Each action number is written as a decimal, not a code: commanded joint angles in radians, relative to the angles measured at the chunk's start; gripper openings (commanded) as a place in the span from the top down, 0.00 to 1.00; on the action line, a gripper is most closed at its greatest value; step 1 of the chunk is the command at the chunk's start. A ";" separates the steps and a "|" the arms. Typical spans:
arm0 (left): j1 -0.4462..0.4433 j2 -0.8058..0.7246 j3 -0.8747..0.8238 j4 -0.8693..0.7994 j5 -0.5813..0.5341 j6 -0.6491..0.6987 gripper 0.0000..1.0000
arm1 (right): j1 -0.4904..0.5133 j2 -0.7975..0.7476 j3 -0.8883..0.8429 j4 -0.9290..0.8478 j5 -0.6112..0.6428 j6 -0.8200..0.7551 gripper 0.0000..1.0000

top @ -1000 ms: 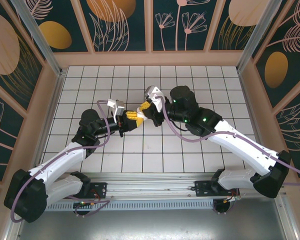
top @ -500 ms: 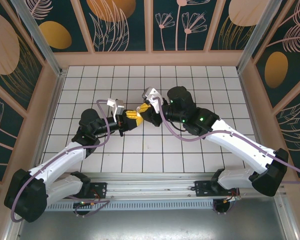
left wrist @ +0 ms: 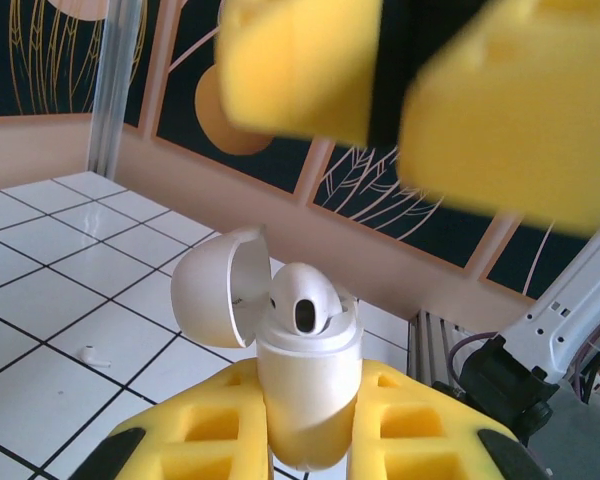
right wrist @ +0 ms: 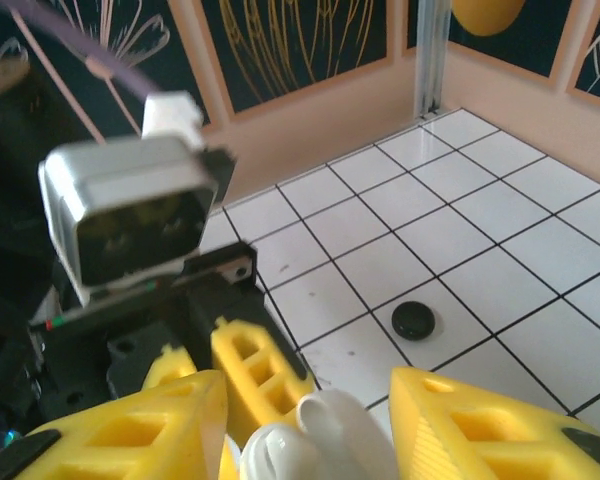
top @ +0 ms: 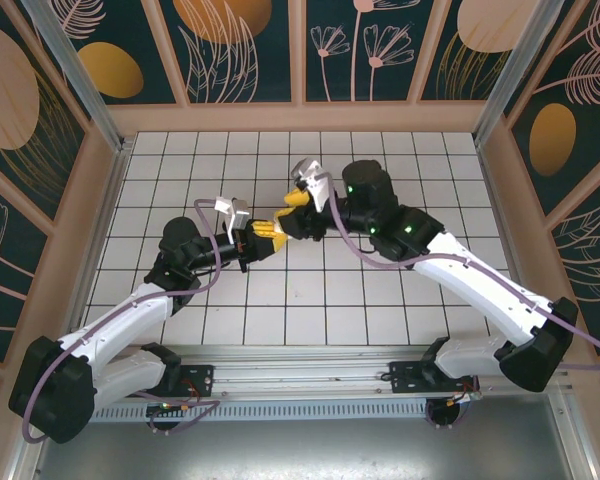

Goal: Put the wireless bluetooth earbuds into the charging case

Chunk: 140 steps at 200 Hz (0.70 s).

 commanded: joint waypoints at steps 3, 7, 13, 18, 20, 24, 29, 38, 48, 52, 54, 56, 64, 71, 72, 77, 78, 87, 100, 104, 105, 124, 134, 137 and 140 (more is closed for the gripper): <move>0.000 -0.007 0.020 0.044 -0.002 0.018 1.00 | -0.038 0.015 0.066 0.018 -0.105 0.097 0.51; 0.000 -0.009 0.019 0.042 -0.007 0.021 1.00 | -0.043 0.016 0.071 0.016 -0.112 0.104 0.51; 0.000 -0.012 0.015 0.039 -0.015 0.027 1.00 | -0.049 0.018 0.078 0.014 -0.124 0.112 0.51; 0.000 -0.016 0.012 0.037 -0.023 0.031 1.00 | -0.055 0.019 0.083 0.014 -0.130 0.120 0.51; -0.001 -0.017 0.010 0.036 -0.025 0.032 1.00 | -0.056 0.020 0.086 0.014 -0.130 0.123 0.51; -0.001 -0.020 0.007 0.035 -0.032 0.035 1.00 | -0.061 0.020 0.088 0.013 -0.130 0.130 0.51; 0.000 -0.023 0.004 0.033 -0.040 0.040 1.00 | -0.068 0.021 0.093 0.013 -0.130 0.139 0.51; -0.001 -0.027 0.000 0.028 -0.052 0.045 1.00 | -0.084 0.023 0.098 0.012 -0.132 0.155 0.51; -0.001 -0.032 -0.004 0.021 -0.066 0.053 1.00 | -0.108 0.025 0.100 0.010 -0.121 0.178 0.51; -0.001 -0.033 -0.006 0.017 -0.071 0.057 1.00 | -0.119 0.027 0.100 0.006 -0.113 0.187 0.51; 0.000 -0.034 -0.007 0.017 -0.073 0.058 1.00 | -0.125 0.028 0.101 0.004 -0.110 0.192 0.51; 0.000 -0.035 -0.007 0.016 -0.076 0.059 1.00 | -0.131 0.030 0.101 0.002 -0.105 0.197 0.51; 0.000 -0.037 -0.011 0.011 -0.082 0.063 1.00 | -0.157 0.038 0.102 -0.013 -0.083 0.216 0.51; 0.000 -0.040 -0.014 0.009 -0.088 0.066 1.00 | -0.179 0.051 0.107 -0.036 -0.057 0.233 0.52; 0.001 -0.040 -0.013 0.009 -0.089 0.066 1.00 | -0.183 0.052 0.108 -0.039 -0.053 0.235 0.52; -0.001 -0.041 -0.016 0.006 -0.091 0.069 1.00 | -0.201 0.065 0.112 -0.060 -0.033 0.243 0.53; 0.000 -0.041 -0.016 0.005 -0.091 0.071 1.00 | -0.202 0.068 0.114 -0.064 -0.029 0.245 0.53; 0.000 -0.039 -0.019 0.000 -0.097 0.074 1.00 | -0.236 0.094 0.122 -0.103 0.001 0.263 0.56; 0.000 -0.037 -0.024 -0.002 -0.101 0.079 1.00 | -0.270 0.142 0.126 -0.149 0.031 0.289 0.58; 0.000 -0.036 -0.025 -0.002 -0.105 0.081 1.00 | -0.295 0.157 0.126 -0.162 0.037 0.298 0.58; 0.000 -0.036 -0.026 -0.003 -0.105 0.081 1.00 | -0.301 0.160 0.125 -0.164 0.039 0.300 0.58; 0.000 -0.020 -0.029 0.000 -0.114 0.094 1.00 | -0.378 0.240 0.107 -0.195 0.032 0.343 0.61; 0.000 -0.007 -0.028 0.004 -0.117 0.101 1.00 | -0.418 0.283 0.091 -0.196 0.015 0.356 0.63; -0.001 -0.002 -0.026 0.005 -0.117 0.105 1.00 | -0.432 0.294 0.087 -0.196 0.008 0.359 0.64; 0.000 0.003 -0.025 0.006 -0.117 0.109 1.00 | -0.445 0.307 0.082 -0.196 0.001 0.363 0.65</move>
